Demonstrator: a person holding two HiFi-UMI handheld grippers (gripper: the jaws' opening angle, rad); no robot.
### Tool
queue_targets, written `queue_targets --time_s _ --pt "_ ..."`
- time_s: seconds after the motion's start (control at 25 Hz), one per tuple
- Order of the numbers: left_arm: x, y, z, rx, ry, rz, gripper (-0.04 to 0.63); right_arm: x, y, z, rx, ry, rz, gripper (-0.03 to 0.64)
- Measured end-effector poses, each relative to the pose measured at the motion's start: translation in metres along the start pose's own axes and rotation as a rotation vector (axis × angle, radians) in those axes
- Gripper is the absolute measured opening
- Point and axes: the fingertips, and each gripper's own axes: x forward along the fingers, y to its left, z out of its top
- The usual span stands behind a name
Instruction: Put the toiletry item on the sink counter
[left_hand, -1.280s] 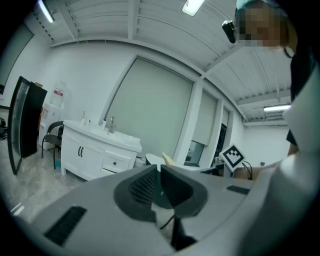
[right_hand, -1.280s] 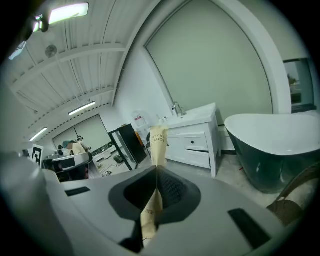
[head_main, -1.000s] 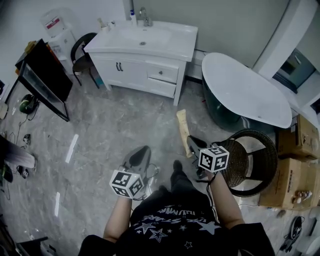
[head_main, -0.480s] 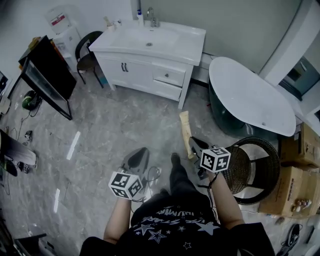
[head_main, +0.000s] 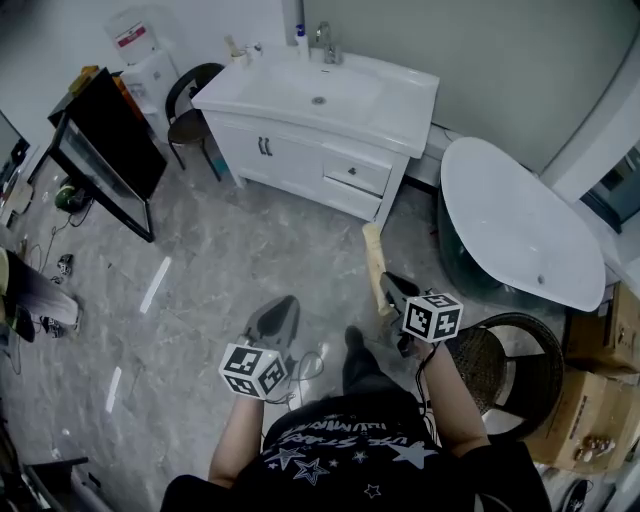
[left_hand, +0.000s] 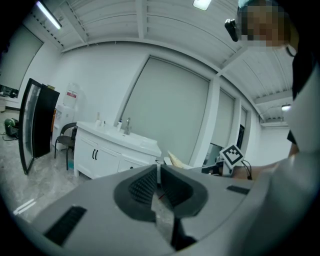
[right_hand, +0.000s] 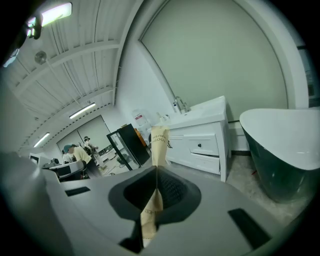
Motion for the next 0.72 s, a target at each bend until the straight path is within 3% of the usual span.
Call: queue_targets --time_s 0.24,0.72 --pt "0.047 0.023 0.024 -0.013 0.004 0.034 0.034 0.045 -0.027 0.04 0.002 0.023 0.03 0.02" --pt "0.147 0.028 0.066 0.033 0.002 0.011 0.034 0.098 -0.093 0.114 0.009 0.024 0.062 0.02"
